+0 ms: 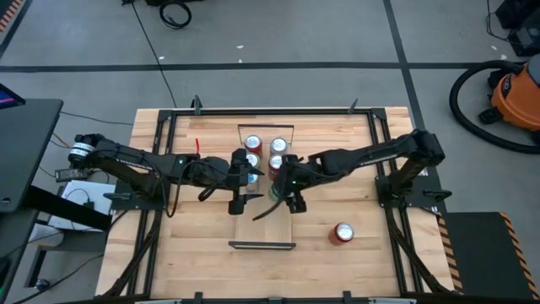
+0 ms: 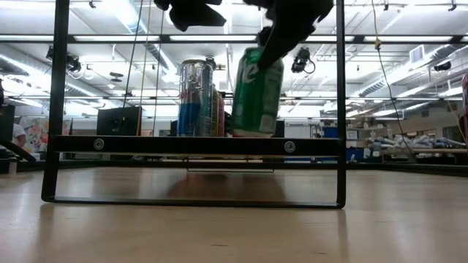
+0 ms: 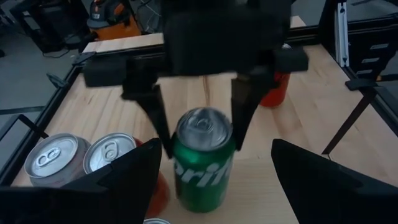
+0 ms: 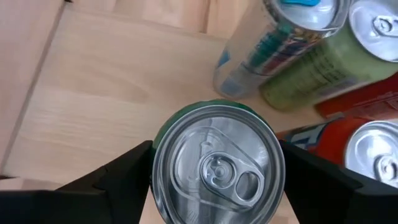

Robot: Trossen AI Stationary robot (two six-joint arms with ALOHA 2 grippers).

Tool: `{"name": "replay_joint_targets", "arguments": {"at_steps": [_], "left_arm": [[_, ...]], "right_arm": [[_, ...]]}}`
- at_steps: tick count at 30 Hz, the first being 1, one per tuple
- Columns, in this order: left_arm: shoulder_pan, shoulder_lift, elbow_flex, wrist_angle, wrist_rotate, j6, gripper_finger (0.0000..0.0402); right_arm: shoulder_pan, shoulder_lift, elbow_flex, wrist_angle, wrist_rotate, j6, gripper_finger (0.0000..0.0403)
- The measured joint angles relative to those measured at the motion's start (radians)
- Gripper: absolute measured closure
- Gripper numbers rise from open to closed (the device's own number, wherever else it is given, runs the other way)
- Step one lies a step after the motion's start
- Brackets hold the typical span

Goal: Place canned beverage on shelf
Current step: Put the green soda can on the shelf

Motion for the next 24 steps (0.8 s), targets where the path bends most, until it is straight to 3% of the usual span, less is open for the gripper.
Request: {"name": "replay_joint_targets", "arguments": {"at_steps": [7,17,24], "left_arm": [[0.000,0.000,0.000,0.000,0.000,-0.010,0.0086],[0.000,0.000,0.000,-0.003,0.000,-0.017,0.0086],[0.000,0.000,0.000,-0.008,0.000,-0.017,0.0086]], "right_arm": [[-0.042,0.030,0.004,0.007,-0.064,-0.004,0.0063],[-0.052,0.032,0.004,0.021,-0.064,-0.016,0.0049],[-0.031,-0.012,0.004,0.016,0.015,-0.021,0.0049]]}}
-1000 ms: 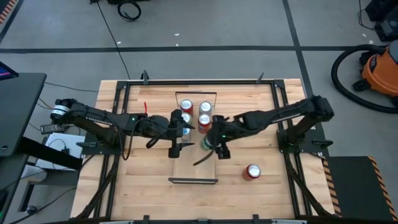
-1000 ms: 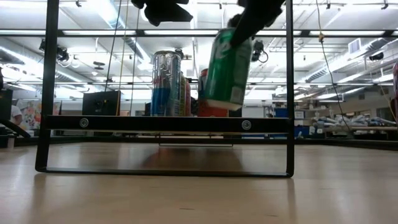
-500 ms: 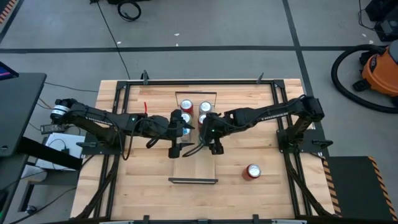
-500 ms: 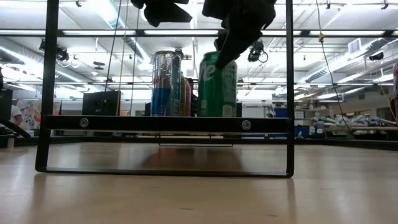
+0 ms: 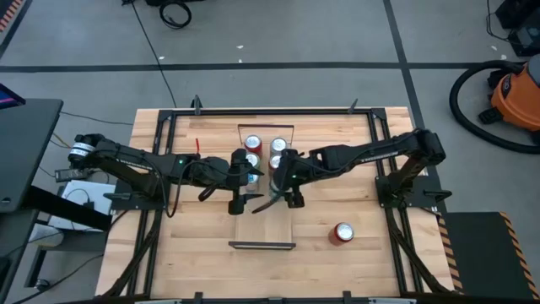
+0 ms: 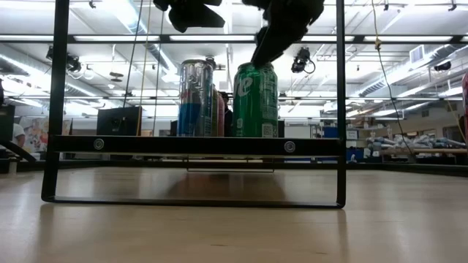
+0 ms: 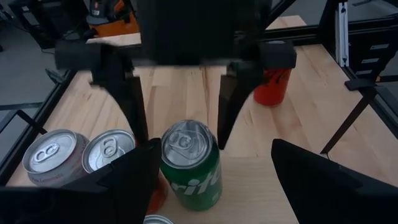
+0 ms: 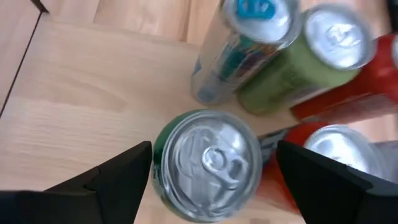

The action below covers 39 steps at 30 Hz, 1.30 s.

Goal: Place canned beverage on shelf
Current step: Put the green soda can on the shelf, then put the red black soda can on the shelf

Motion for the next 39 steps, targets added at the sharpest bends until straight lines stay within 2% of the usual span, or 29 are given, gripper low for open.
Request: {"name": "replay_joint_targets", "arguments": {"at_steps": [5,11,22,27,31,39], "left_arm": [[0.000,0.000,0.000,-0.007,0.000,0.000,0.0086],[0.000,0.000,0.000,-0.018,0.000,0.000,0.0086],[0.000,0.000,0.000,-0.028,0.000,0.000,0.0086],[0.000,0.000,0.000,-0.035,0.000,0.000,0.0086],[0.000,0.000,0.000,-0.036,0.000,0.000,0.0086],[0.002,0.000,0.000,-0.059,0.000,0.011,0.0086]], "right_arm": [[0.036,-0.059,0.000,-0.004,0.045,0.003,0.0048],[0.112,-0.101,0.000,-0.101,-0.027,0.086,0.0048],[0.332,-0.100,-0.001,-0.412,-0.029,0.477,0.0048],[0.438,-0.100,-0.001,-0.443,-0.024,0.676,0.0048],[0.506,-0.100,-0.040,-0.477,0.047,0.792,0.0048],[0.551,-0.100,-0.159,-0.485,0.058,0.958,0.0048]]}}
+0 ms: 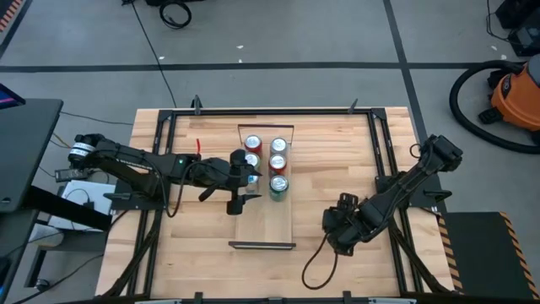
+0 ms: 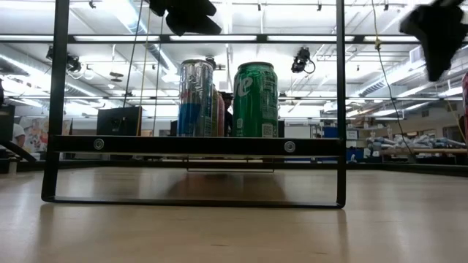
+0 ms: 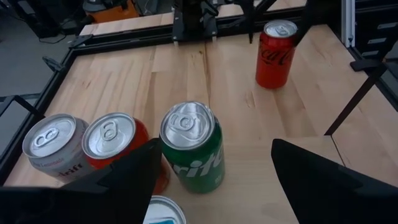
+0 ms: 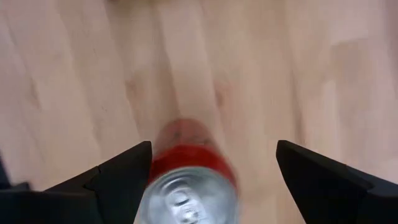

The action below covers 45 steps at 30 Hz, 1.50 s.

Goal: Place canned beverage on shelf
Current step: Put the red black soda can on the shelf

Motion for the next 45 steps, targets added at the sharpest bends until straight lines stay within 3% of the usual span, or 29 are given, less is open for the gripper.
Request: {"name": "replay_joint_targets", "arguments": {"at_steps": [12,21,27,33,38,45], "left_arm": [[0.000,0.000,0.000,-0.028,0.000,-0.004,0.0086],[0.000,0.000,0.000,-0.039,0.000,-0.013,0.0086],[0.000,0.000,0.000,-0.027,0.000,-0.010,0.0086],[0.005,0.023,-0.001,0.094,-0.001,0.044,0.0086],[0.019,0.050,0.000,0.222,-0.030,0.075,0.0086],[0.020,0.062,0.000,0.253,-0.029,0.053,0.0086]], "right_arm": [[0.005,0.000,-0.141,0.058,-0.141,0.063,0.0048],[0.019,0.000,-0.225,0.145,-0.198,0.007,0.0059],[0.001,-0.009,-0.219,0.163,-0.160,-0.077,0.0077],[-0.073,-0.070,-0.275,0.257,-0.108,-0.195,0.0076],[-0.132,-0.139,-0.315,0.259,-0.087,-0.302,0.0076],[-0.189,-0.286,-0.343,0.249,-0.017,-0.404,0.0076]]}}
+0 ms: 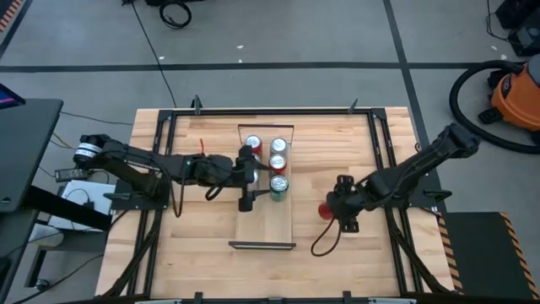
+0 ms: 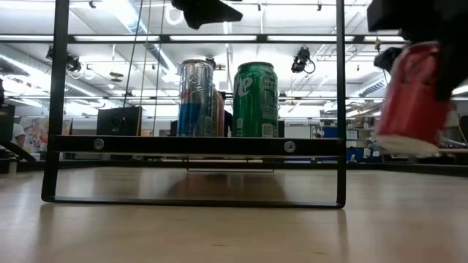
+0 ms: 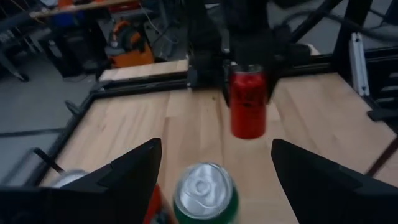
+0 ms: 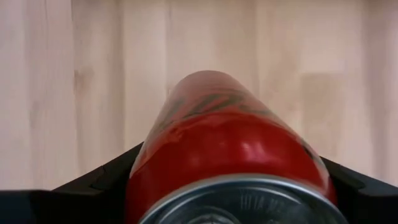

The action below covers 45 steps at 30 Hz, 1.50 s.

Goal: Place canned beverage on shelf
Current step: Put the red black soda can on the shelf

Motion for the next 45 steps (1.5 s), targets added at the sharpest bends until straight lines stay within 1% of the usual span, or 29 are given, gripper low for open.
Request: {"name": "replay_joint_targets", "arguments": {"at_steps": [2,5,8,12,15,18,22,30,35,38,42,45], "left_arm": [[-0.009,0.000,-0.001,0.003,0.012,-0.023,0.0086],[-0.021,0.016,0.001,0.021,0.023,-0.085,0.0086],[-0.028,0.051,0.000,0.045,0.024,-0.152,0.0086],[-0.039,0.091,0.000,0.056,0.019,-0.126,0.0086],[-0.068,0.092,0.000,0.068,-0.020,-0.077,0.0086],[-0.104,0.086,0.000,0.067,-0.091,-0.027,0.0086],[-0.147,0.082,0.000,0.041,-0.148,-0.003,0.0086],[-0.218,0.079,0.000,-0.115,-0.163,-0.035,0.0086],[-0.272,0.075,0.000,-0.186,-0.260,-0.039,0.0086],[-0.297,0.069,0.000,-0.255,-0.316,-0.050,0.0086],[-0.314,0.069,0.000,-0.333,-0.318,-0.113,0.0086],[-0.326,0.069,0.000,-0.340,-0.319,-0.130,0.0086]], "right_arm": [[-0.006,-0.031,-0.001,0.012,0.036,-0.024,0.0076],[-0.008,-0.056,-0.001,0.038,0.062,-0.064,0.0076],[-0.012,-0.060,0.002,0.098,0.046,-0.097,0.0076],[-0.025,-0.026,0.044,0.128,-0.005,-0.116,0.0076],[-0.032,0.023,0.100,0.111,-0.008,-0.140,0.0076],[-0.046,0.088,0.171,0.111,-0.023,-0.176,0.0076],[-0.070,0.185,0.275,0.076,-0.038,-0.237,0.0076],[-0.128,0.372,0.476,0.016,-0.089,-0.283,0.0076],[-0.156,0.472,0.597,-0.022,-0.118,-0.284,0.0076],[-0.168,0.527,0.646,-0.032,-0.129,-0.281,0.0076],[-0.180,0.584,0.696,-0.061,-0.150,-0.281,0.0076],[-0.188,0.603,0.710,-0.076,-0.154,-0.281,0.0076]]}}
